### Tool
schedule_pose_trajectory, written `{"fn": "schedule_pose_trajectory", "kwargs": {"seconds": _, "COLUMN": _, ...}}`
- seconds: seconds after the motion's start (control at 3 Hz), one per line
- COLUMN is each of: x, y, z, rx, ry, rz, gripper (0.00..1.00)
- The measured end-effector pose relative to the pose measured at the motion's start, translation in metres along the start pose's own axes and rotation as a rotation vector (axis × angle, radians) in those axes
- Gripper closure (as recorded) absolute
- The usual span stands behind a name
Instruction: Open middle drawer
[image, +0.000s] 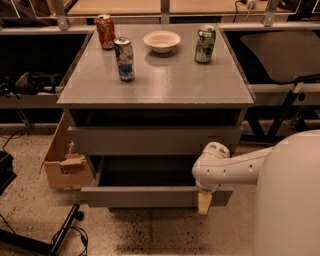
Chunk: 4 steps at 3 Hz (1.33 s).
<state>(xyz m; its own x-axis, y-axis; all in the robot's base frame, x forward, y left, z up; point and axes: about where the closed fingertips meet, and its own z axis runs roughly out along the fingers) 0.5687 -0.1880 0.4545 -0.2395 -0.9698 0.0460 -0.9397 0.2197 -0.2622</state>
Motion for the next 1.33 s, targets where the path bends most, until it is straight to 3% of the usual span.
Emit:
{"fn": "schedule_pose_trajectory", "kwargs": {"seconds": 0.33, "x": 0.002, "y": 0.004, "z": 0.005, "rx": -0.013, "ry": 0.0, "rz": -0.001, "gripper": 0.0}}
{"fn": "schedule_pose_trajectory", "kwargs": {"seconds": 0.67, "x": 0.016, "y": 0.032, "z": 0.016, "rx": -0.062, "ry": 0.028, "rz": 0.004, "gripper": 0.18}}
{"fn": "schedule_pose_trajectory", "kwargs": {"seconds": 1.0, "x": 0.034, "y": 0.071, "z": 0.011, "rx": -0.113, "ry": 0.059, "rz": 0.016, "gripper": 0.41}}
{"fn": "schedule_pose_trajectory", "kwargs": {"seconds": 1.33, "x": 0.039, "y": 0.088, "z": 0.001, "rx": -0.116, "ry": 0.073, "rz": 0.013, "gripper": 0.64}}
